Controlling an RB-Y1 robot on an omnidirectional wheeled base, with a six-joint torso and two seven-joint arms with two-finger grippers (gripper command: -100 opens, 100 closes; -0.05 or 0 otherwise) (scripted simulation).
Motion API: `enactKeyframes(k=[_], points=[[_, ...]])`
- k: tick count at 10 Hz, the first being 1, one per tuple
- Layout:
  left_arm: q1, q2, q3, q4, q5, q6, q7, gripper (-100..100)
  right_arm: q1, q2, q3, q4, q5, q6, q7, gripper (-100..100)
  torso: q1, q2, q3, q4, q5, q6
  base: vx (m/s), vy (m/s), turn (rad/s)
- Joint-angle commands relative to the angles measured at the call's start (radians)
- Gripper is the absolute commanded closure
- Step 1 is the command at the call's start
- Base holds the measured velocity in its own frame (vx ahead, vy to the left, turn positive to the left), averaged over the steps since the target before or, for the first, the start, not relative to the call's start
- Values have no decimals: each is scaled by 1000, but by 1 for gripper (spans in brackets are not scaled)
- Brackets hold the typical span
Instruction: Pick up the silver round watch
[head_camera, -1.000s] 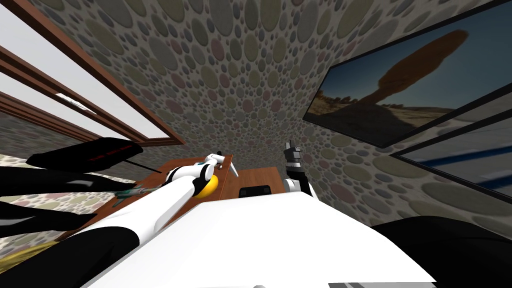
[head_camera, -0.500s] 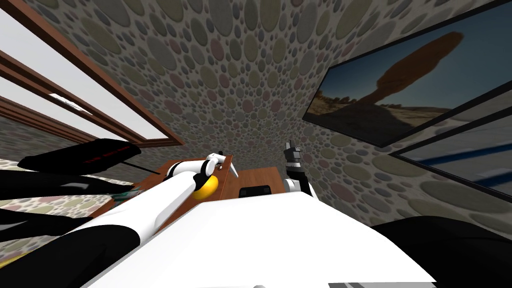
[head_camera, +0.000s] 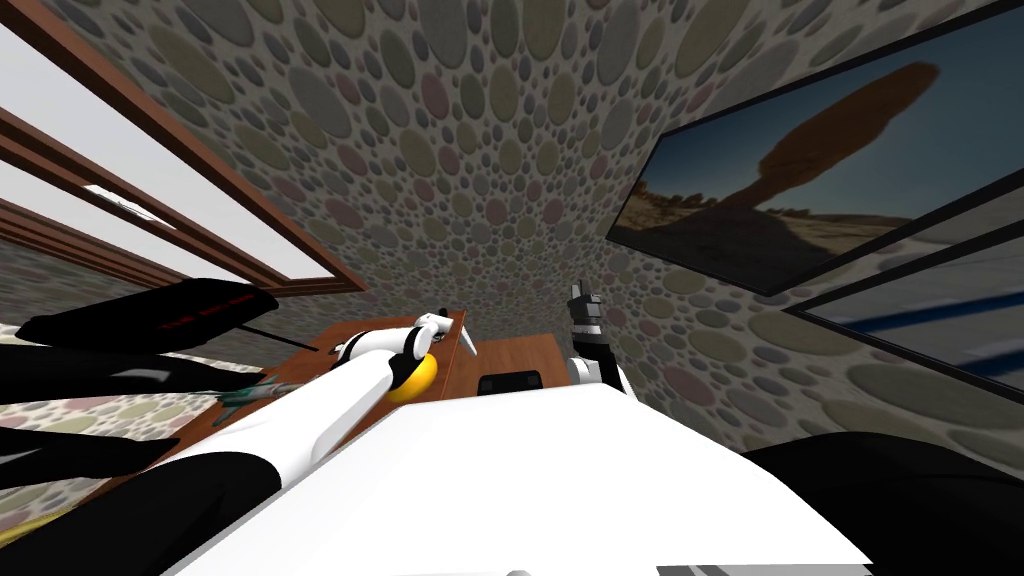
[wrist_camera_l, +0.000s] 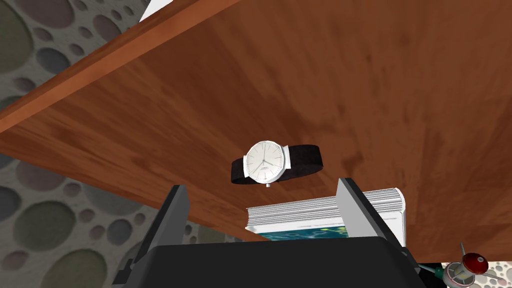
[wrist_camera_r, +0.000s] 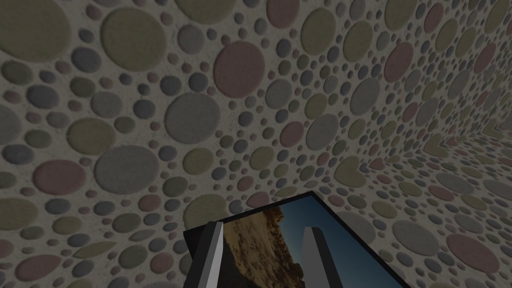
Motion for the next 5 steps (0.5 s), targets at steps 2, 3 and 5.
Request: enactKeyframes(k=[2, 3, 5], points=[[17, 19, -56, 10, 70, -24, -11, -100, 0, 0, 0, 0, 0, 0, 0, 0, -1, -1, 0, 0, 0, 0, 24, -17, -34], [29, 25, -78, 5, 99, -30, -17, -100, 0, 0, 0, 0, 0, 0, 0, 0, -1, -1, -1, 0, 0, 0, 35, -27, -32], [40, 32, -99, 0, 128, -35, -24, -100, 0, 0, 0, 0, 0, 0, 0, 0, -1, -1, -1, 0, 0, 0, 20, -17, -15]])
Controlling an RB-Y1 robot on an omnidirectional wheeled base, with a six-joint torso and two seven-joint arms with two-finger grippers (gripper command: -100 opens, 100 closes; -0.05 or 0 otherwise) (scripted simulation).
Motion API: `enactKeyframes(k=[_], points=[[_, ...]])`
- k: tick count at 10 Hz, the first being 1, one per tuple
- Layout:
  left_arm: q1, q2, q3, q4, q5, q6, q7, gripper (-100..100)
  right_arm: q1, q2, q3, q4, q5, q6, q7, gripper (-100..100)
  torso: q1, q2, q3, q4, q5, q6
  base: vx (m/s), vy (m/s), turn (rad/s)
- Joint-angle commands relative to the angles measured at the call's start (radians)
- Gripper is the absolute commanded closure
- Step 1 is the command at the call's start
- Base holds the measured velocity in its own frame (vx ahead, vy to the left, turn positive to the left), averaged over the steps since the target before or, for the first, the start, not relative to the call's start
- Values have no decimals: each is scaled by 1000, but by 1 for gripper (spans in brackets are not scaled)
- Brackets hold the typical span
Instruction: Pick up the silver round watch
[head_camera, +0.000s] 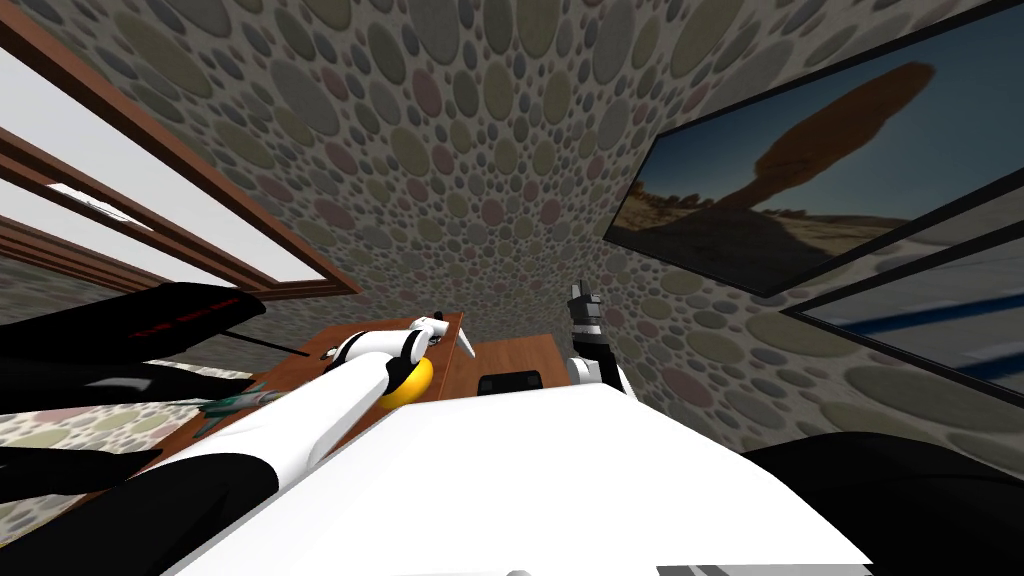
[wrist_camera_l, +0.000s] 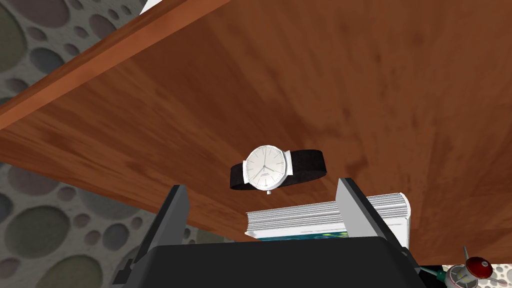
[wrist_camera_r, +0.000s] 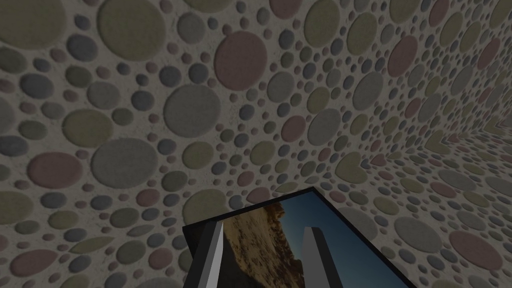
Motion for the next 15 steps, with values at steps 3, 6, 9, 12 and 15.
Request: enactKeyframes(k=[3, 6, 9, 12, 15], points=[[40, 14, -52, -36, 76, -4, -21, -100, 0, 0, 0, 0, 0, 0, 0, 0, 0, 0, 0, 0, 0, 0, 17, -12, -22], [75, 34, -117, -51, 164, -22, -41, -100, 0, 0, 0, 0, 0, 0, 0, 0, 0, -1, 0, 0, 0, 0, 29, -19, -33], [71, 31, -106, -45, 147, -20, -36, 100, 0, 0, 0, 0, 0, 0, 0, 0, 1, 0, 1, 1, 0, 2, 4, -3, 1], [69, 31, -106, -46, 147, -22, -36, 100, 0, 0, 0, 0, 0, 0, 0, 0, 2, -1, -1, 0, 1, 0, 0, 0, 0], [40, 14, -52, -36, 77, -4, -21, 100, 0, 0, 0, 0, 0, 0, 0, 0, 3, 0, 0, 0, 1, 0, -17, 13, 27]])
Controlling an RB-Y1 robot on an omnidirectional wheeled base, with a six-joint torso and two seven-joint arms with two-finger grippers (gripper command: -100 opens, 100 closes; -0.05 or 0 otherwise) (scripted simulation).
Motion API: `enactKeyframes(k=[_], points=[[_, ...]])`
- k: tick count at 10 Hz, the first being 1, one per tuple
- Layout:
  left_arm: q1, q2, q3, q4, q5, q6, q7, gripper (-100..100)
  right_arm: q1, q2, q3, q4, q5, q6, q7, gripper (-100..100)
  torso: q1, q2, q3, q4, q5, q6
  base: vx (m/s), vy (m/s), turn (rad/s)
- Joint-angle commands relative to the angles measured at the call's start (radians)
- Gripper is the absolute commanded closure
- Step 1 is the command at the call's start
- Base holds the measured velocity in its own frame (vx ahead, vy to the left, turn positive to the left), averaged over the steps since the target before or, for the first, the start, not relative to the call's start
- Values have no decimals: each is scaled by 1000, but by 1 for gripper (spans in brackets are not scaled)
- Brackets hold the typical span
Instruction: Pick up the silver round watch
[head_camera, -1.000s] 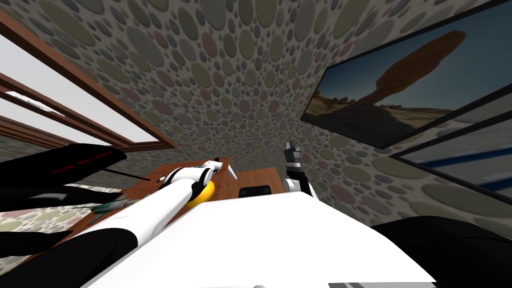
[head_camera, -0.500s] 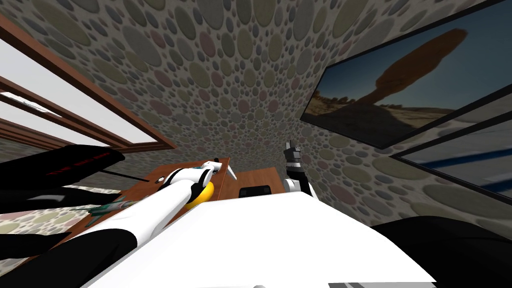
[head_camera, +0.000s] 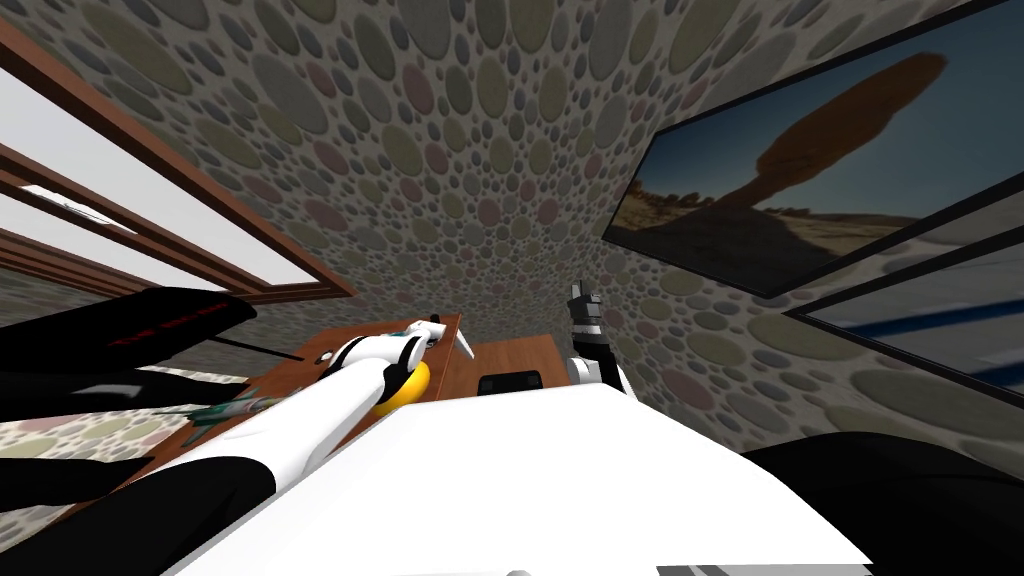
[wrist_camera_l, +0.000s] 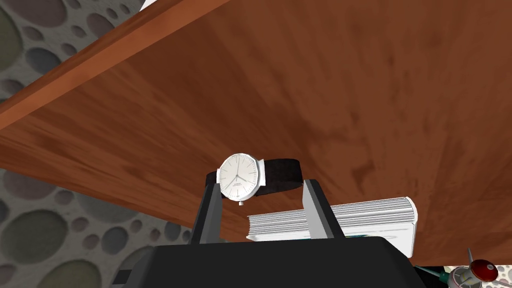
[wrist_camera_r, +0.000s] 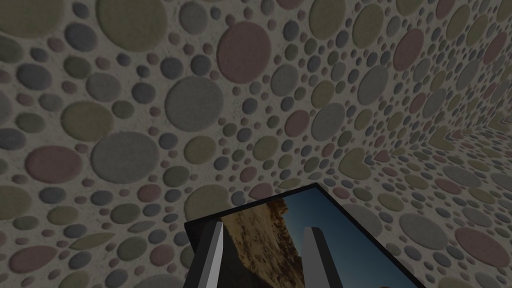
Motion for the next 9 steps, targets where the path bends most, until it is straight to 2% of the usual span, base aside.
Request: enactKeyframes(k=[1, 7, 8, 9], points=[[-27, -11, 35, 22, -50, 6, 13, 100, 0, 0, 0, 0, 0, 0, 0, 0, 0, 0, 0, 0, 0, 0, -34, 23, 35], [-96, -50, 165, 53, -226, 41, 53, 100, 0, 0, 0, 0, 0, 0, 0, 0, 0, 0, 0, 0, 0, 0, -29, 22, 32], [-80, -47, 154, 30, -204, 43, 42, 100, 0, 0, 0, 0, 0, 0, 0, 0, 0, 0, 0, 0, 0, 0, -10, 14, 1], [-80, -48, 157, 28, -207, 48, 41, 0, 0, 0, 0, 0, 0, 0, 0, 0, 0, -1, -1, 0, 0, 0, 0, 0, 0]])
